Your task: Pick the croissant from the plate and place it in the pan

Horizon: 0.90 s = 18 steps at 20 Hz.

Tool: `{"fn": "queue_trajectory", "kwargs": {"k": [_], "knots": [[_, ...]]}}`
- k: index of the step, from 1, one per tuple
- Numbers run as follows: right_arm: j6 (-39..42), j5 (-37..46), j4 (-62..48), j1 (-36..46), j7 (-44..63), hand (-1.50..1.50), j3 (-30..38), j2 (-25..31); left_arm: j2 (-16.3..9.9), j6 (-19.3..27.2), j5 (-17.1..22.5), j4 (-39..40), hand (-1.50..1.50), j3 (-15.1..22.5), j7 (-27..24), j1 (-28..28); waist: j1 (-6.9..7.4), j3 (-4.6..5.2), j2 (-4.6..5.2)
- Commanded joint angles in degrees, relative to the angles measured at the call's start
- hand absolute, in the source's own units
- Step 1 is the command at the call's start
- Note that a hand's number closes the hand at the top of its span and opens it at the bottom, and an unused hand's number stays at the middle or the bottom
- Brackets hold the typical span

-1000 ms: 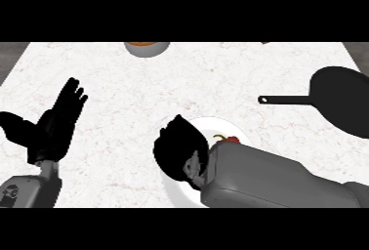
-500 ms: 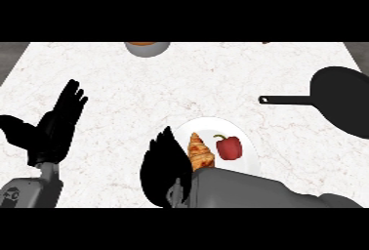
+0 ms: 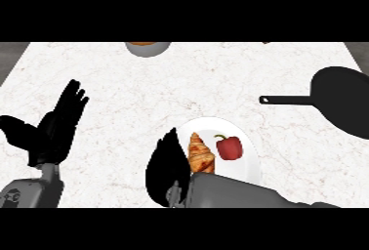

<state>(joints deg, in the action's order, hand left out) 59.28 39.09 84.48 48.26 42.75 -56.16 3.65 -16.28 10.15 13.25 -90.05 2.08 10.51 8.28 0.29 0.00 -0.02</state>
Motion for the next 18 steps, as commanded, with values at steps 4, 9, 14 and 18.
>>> {"fn": "queue_trajectory", "kwargs": {"k": [4, 9, 14, 18], "knots": [[-2.26, 6.76, -2.49, -4.13, -3.61, -1.50, 0.33, -1.06, 0.58, -1.76, -0.25, -1.02, 0.00, -1.20, 0.92, -0.72, 0.12, -0.02, -0.02], [-1.99, 10.74, -7.54, -2.29, -9.68, -1.50, 1.18, -0.32, 0.80, -1.65, -1.04, -1.49, 0.00, -2.21, 2.80, 1.34, 0.05, -0.01, 0.03], [-5.70, 14.47, -11.50, -2.76, -15.12, -1.50, 1.16, -0.41, 2.47, -0.78, -2.41, -2.82, 0.00, -1.57, 3.96, 1.30, 0.10, -0.02, 0.05], [-11.85, 17.59, -15.27, -3.96, -19.18, -1.50, 1.09, 0.16, 1.50, -3.83, -2.45, 4.13, 0.00, -3.49, 0.25, 3.43, -0.06, 0.00, 0.17]]}}
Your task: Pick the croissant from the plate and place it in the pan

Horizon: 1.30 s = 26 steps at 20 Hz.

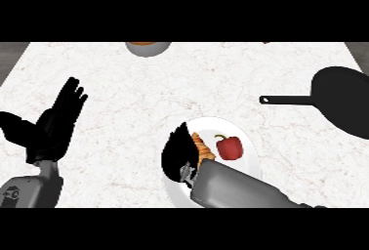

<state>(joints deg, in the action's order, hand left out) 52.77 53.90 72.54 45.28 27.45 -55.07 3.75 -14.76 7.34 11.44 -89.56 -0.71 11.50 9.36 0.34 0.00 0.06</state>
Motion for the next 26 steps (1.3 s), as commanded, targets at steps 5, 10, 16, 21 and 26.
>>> {"fn": "queue_trajectory", "kwargs": {"k": [5, 10, 16, 21, 26], "knots": [[-5.68, 6.85, -6.89, -4.86, -4.45, -1.50, 0.71, -2.83, 1.71, 0.03, -1.63, 2.23, 0.00, -0.95, -0.42, 1.63, -0.15, 0.00, -0.02], [-7.38, 9.13, -11.04, -3.23, -11.44, 1.50, 1.18, -3.68, 2.05, -0.17, -2.40, -1.64, 0.00, -0.42, 1.27, -0.69, 0.12, 0.00, -0.01], [-11.59, 11.15, -13.86, -1.79, -17.00, 1.50, 2.19, -3.66, 1.72, -1.20, -1.92, -1.37, 0.00, -1.16, 2.01, 1.22, 0.23, 0.00, 0.04], [-13.98, 12.39, -11.86, -5.66, -18.58, 1.50, 2.56, -2.33, 3.21, -1.30, -2.01, -3.52, 0.00, -0.70, 0.41, -2.77, 0.15, -0.01, -0.09], [-18.61, 15.83, -4.84, -7.59, -18.03, 1.50, 3.63, -1.47, 2.11, -1.11, -2.27, -1.78, 0.00, -3.11, 1.49, 0.48, -0.36, 0.00, -0.11]]}}
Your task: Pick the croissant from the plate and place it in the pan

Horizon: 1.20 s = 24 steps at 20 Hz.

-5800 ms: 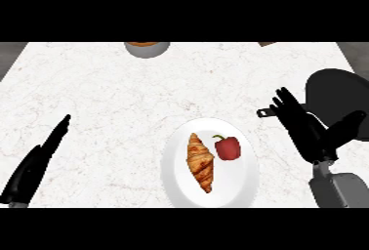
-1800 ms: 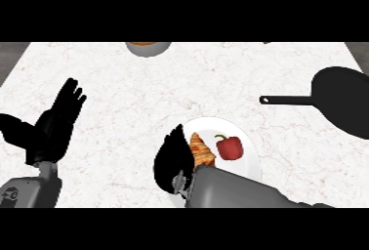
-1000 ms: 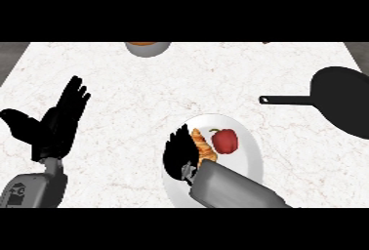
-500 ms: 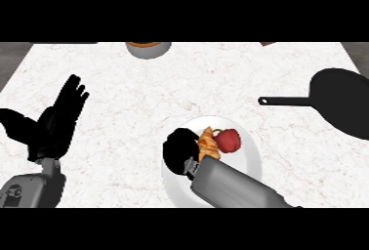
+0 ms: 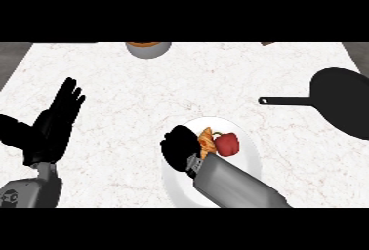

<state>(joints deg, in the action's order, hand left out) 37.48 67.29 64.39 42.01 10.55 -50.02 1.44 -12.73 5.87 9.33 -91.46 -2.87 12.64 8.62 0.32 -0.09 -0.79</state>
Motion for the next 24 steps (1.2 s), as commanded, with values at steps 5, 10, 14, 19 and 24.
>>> {"fn": "queue_trajectory", "kwargs": {"k": [5, 10, 14, 19, 24], "knots": [[-8.07, 0.64, -6.13, 2.80, 19.37, 1.50, 26.88, 11.52, -0.82, 1.07, 0.21, 0.11, 0.00, -2.34, 0.41, -0.74, -6.76, -0.42, 0.39], [-12.80, 2.11, -9.89, 6.78, 34.57, 1.50, 39.84, 19.07, -0.72, 1.93, 0.13, 0.16, 0.00, -3.15, 0.12, -1.25, -7.91, -0.31, 1.14], [-16.98, 6.18, -13.27, 12.26, 50.07, 1.50, 47.46, 24.51, -0.44, 1.00, 0.50, -0.55, 0.00, -2.28, 0.14, -1.21, -3.05, 0.06, 2.34], [-21.73, 10.63, -19.32, 18.80, 63.87, 1.50, 54.75, 28.78, 0.02, -0.53, 0.39, -1.35, 0.00, 0.08, -0.09, 1.84, 2.49, 0.08, 4.00], [-27.28, 15.65, -24.38, 22.61, 70.55, 1.50, 59.68, 32.32, 0.57, -1.26, -0.45, -1.44, 0.00, 2.26, 0.02, 2.77, 5.44, 0.03, 4.39]]}}
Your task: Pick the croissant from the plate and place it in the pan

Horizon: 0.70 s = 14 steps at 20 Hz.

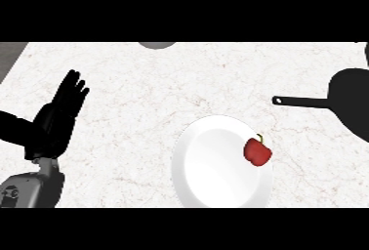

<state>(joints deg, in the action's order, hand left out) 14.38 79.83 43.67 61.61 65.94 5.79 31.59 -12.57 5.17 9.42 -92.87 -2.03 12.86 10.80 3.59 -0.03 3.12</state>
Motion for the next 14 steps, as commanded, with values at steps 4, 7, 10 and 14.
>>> {"fn": "queue_trajectory", "kwargs": {"k": [4, 7, 10, 14], "knots": [[-8.31, 7.31, -7.26, 3.65, 17.96, 1.50, 6.37, 4.36, 0.58, -0.66, -0.10, 1.11, 0.00, 1.36, 0.69, 1.98, 2.33, -0.04, 0.41], [-11.49, 9.92, -9.09, 2.72, 19.21, 1.50, 8.98, 4.31, 1.61, 0.34, -0.75, 0.84, 0.00, 1.75, -0.18, 1.60, 1.71, -0.08, -0.44], [-14.29, 12.56, -10.39, 2.50, 19.26, 1.50, 11.14, 4.71, 1.37, 0.75, -1.21, 0.81, 0.00, 2.03, 1.46, 2.71, 1.21, -0.13, -0.79], [-20.25, 15.18, -10.32, -1.12, 19.29, 1.50, 14.08, 4.65, 1.76, 1.16, -1.38, 1.84, 0.00, 1.77, 1.15, 1.68, -0.05, -0.16, -1.32]]}}
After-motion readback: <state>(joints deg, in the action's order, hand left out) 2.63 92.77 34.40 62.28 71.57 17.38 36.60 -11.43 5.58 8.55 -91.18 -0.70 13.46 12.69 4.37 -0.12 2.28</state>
